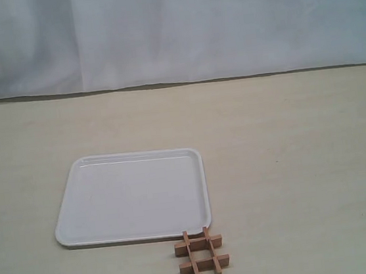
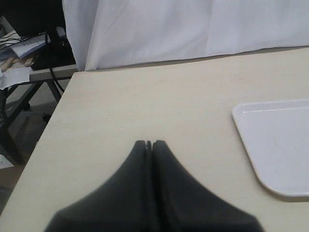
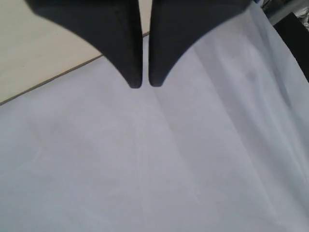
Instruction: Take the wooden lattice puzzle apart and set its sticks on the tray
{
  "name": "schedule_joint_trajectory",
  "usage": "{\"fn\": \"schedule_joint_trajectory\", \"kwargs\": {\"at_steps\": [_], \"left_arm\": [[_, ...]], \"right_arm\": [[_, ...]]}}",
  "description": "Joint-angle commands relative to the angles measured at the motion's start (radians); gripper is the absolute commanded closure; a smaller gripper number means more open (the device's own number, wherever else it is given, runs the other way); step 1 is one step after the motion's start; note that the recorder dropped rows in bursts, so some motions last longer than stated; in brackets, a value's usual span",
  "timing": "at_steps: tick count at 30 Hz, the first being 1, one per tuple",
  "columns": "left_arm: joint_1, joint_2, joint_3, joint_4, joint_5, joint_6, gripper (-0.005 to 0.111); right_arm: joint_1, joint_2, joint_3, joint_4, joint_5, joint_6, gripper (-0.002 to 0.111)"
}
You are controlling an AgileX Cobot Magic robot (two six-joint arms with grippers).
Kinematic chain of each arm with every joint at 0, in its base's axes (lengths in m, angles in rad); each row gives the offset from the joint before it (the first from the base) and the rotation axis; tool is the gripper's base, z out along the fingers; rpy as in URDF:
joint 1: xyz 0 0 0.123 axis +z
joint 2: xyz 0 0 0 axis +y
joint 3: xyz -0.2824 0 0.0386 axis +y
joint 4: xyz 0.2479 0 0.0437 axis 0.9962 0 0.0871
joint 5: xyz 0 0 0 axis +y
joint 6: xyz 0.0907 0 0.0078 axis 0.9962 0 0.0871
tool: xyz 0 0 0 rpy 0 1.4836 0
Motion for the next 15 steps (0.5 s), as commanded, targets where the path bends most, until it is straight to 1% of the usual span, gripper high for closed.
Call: {"fn": "schedule_joint_trajectory", "kwargs": {"at_steps": [1, 4, 9, 11, 12, 15], "left_arm": [[0.000, -0.002, 0.003, -0.006, -0.004, -0.009, 0.107], [0.000, -0.002, 0.003, -0.006, -0.004, -0.009, 0.107], [0.000, -0.002, 0.003, -0.006, -0.004, -0.009, 0.107], [0.000, -0.002, 0.003, -0.006, -0.004, -0.009, 0.107], [0.000, -0.002, 0.003, -0.006, -0.004, -0.009, 0.107], [0.000, -0.002, 0.003, -0.006, -0.004, -0.009, 0.107]], "right_arm": [[-0.004, 0.011, -0.046, 0.006, 0.033, -0.012, 0.104], [-0.004, 0.120, -0.175, -0.097, 0.136, -0.034, 0.104], [-0.004, 0.363, -0.400, -0.282, 0.382, -0.051, 0.104], [-0.004, 0.474, -0.487, -0.342, 0.494, -0.053, 0.104], [-0.004, 0.530, -0.530, -0.368, 0.584, -0.074, 0.104], [-0.004, 0.692, -0.650, -0.322, 0.815, -0.205, 0.104]]}}
